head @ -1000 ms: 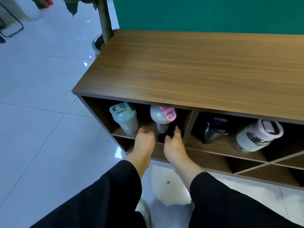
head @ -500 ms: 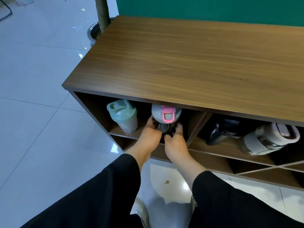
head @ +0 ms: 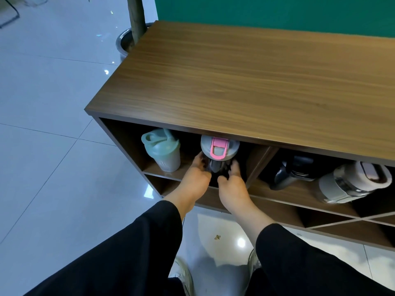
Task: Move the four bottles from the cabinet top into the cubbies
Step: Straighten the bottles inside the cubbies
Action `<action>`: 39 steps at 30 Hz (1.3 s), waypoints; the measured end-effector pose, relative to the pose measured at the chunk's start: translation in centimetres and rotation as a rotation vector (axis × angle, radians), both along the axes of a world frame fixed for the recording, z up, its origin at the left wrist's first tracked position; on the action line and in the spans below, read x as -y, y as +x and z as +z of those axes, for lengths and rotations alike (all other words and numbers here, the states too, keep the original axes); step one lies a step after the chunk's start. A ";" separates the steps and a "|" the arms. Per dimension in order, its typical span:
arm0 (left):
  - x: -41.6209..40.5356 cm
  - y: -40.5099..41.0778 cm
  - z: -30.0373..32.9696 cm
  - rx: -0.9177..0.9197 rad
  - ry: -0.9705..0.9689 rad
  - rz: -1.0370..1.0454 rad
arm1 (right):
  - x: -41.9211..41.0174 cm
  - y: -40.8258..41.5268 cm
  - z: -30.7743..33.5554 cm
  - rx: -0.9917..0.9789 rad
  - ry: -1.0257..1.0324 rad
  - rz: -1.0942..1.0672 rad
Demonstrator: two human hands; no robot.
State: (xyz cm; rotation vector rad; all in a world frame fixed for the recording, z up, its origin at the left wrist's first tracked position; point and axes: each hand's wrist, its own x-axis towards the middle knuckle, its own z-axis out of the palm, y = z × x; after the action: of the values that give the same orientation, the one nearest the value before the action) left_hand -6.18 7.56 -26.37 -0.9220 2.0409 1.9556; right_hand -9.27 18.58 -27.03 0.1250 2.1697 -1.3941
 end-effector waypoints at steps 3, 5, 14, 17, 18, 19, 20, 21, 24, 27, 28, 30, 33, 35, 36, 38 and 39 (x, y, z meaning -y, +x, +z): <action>-0.3 0.4 0.4 0.038 0.017 0.072 | -0.5 0.6 0.1 0.024 0.015 0.014; 0.6 1.1 -0.2 0.122 -0.004 0.188 | -0.6 1.8 0.0 0.087 0.001 -0.027; 7.4 3.7 1.0 0.164 -0.066 0.541 | 2.6 5.9 1.7 0.041 -0.066 0.244; 9.0 3.5 1.5 0.097 -0.107 0.473 | 4.9 5.5 2.1 0.090 -0.166 0.238; 9.5 3.6 1.5 0.060 -0.111 0.455 | 5.9 5.2 2.0 0.107 -0.203 0.227; 9.9 3.8 1.5 0.029 -0.116 0.422 | 6.8 4.9 1.8 0.123 -0.234 0.211; 10.5 4.0 1.3 0.002 -0.127 0.381 | 7.9 4.5 1.3 0.125 -0.250 0.204; 10.9 4.2 1.1 -0.019 -0.139 0.343 | 8.7 4.1 1.0 0.116 -0.256 0.210; 11.2 4.4 0.6 -0.072 -0.123 0.270 | 10.5 2.8 0.0 0.062 -0.200 0.236; 11.1 4.4 0.0 -0.103 -0.096 0.243 | 11.7 1.4 -1.1 0.040 -0.179 0.182; 11.1 4.4 0.0 -0.105 -0.094 0.254 | 11.8 0.9 -1.7 0.056 -0.183 0.164; 11.2 4.2 0.1 -0.120 -0.072 0.313 | 11.8 0.3 -2.5 0.074 -0.211 0.153; 11.5 3.9 0.0 -0.122 -0.058 0.346 | 11.7 0.7 -2.2 0.064 -0.228 0.106; 11.5 3.9 -0.2 -0.125 -0.071 0.297 | 11.8 1.1 -2.1 0.056 -0.243 0.109; 11.4 3.9 -0.2 -0.122 -0.075 0.279 | 12.0 1.2 -2.1 0.056 -0.243 0.116; 11.3 3.9 -0.3 -0.122 -0.064 0.269 | 12.3 1.1 -2.5 0.046 -0.241 0.133; 11.3 3.9 -0.4 -0.118 -0.061 0.273 | 12.4 0.9 -2.6 0.044 -0.239 0.132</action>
State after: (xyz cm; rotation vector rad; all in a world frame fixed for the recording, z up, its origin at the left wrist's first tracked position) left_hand -2.27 -3.72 -26.76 -1.1807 2.1466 2.1389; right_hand -8.35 6.19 -29.61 -0.0742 1.9215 -1.5454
